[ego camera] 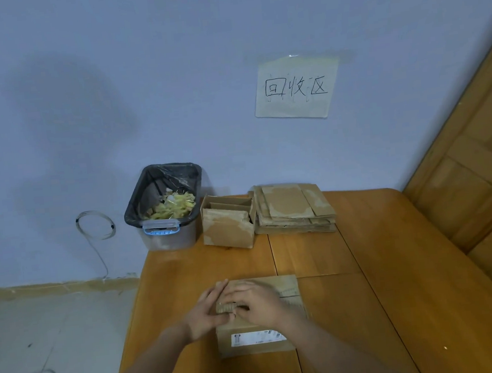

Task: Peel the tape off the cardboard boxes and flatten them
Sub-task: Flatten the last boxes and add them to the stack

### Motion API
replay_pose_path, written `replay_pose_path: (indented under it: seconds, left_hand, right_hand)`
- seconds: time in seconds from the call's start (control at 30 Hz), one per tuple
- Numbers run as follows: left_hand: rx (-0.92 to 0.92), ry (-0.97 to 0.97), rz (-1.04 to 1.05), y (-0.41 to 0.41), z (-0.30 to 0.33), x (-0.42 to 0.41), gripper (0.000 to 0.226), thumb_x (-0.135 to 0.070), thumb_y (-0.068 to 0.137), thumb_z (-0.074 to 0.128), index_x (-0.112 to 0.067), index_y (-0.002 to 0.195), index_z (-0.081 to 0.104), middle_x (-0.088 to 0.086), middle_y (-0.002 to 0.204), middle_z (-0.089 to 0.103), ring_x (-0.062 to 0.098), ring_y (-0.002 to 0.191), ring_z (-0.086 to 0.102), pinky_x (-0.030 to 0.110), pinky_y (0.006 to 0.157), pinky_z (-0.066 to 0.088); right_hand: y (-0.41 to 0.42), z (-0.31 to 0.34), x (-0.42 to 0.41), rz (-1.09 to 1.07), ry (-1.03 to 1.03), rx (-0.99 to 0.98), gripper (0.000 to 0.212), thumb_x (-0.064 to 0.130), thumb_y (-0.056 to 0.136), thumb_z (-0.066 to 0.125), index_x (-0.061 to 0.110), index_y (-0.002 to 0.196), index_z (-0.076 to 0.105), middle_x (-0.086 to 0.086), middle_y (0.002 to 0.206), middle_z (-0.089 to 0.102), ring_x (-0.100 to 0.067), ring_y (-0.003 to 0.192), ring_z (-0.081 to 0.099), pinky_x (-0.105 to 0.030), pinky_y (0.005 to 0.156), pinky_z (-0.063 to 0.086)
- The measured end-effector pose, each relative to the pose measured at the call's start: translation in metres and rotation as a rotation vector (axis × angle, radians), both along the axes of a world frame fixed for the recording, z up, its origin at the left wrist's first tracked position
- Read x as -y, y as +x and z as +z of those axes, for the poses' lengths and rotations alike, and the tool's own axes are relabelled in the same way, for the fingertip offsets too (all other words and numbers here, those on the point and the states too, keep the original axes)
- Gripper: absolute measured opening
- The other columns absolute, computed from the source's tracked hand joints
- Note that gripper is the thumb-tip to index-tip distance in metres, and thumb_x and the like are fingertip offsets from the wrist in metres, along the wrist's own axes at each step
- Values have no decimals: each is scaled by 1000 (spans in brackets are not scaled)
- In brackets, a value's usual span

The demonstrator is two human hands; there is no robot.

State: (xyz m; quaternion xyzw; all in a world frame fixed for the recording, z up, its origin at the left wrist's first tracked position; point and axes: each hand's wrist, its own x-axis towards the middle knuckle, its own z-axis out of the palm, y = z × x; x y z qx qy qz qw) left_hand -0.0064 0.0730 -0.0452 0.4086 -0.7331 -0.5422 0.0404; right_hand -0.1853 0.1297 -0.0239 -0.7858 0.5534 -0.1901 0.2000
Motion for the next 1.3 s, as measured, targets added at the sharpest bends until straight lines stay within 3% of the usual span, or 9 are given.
replay_pose_path:
  seconds: [0.2,0.4,0.6,0.93,1.03,1.17,1.3]
  left_hand:
    - [12,3,-26,2,-4,1,91,-44,91,62,-38,151,-5,-1,162,-4,18,149,-1,38,120,10]
    - [-4,18,-15,4,-6,3,91,-43,90,64,-41,151,-3,-3,162,-4,19,149,0,40,120,11]
    - [-16,36,-26,4,-8,4,92,-44,90,64,-41,151,-4,-4,162,-5,19,149,2,39,120,13]
    - [-16,28,-22,5,-7,2,91,-46,89,64,-41,152,-3,-5,162,-5,19,149,2,40,120,13]
    - [-8,17,-22,6,-7,2,91,-46,90,63,-41,152,-3,-4,162,-5,20,149,1,41,120,13]
    - [23,-17,-56,5,-7,2,91,-49,90,62,-42,151,-5,-5,162,-5,20,149,1,39,119,11]
    - [32,-26,-57,5,-5,3,91,-49,90,62,-41,151,-5,-5,163,-4,19,149,1,39,119,11]
  right_hand:
    - [2,-6,2,-41,-20,40,28,13,89,62,18,116,69,8,125,63,-3,124,48,-9,103,26]
    - [6,-3,9,-144,3,141,16,10,87,67,13,100,75,4,108,71,-8,105,61,-28,95,47]
    - [4,-7,3,-138,10,170,17,11,88,66,11,102,74,3,109,70,-6,104,61,-23,95,46]
    - [8,-11,-1,-187,45,195,12,12,88,66,7,95,74,-1,105,65,-11,98,60,-27,89,48]
    - [12,-11,1,-210,61,174,9,11,88,63,5,88,70,0,98,61,-14,89,60,-31,81,49]
    - [18,-9,4,-248,55,118,14,14,90,57,15,77,54,6,86,49,-8,72,47,-14,64,38]
    - [23,-7,8,-304,88,129,28,16,91,53,24,69,37,10,79,38,-2,64,36,-15,58,32]
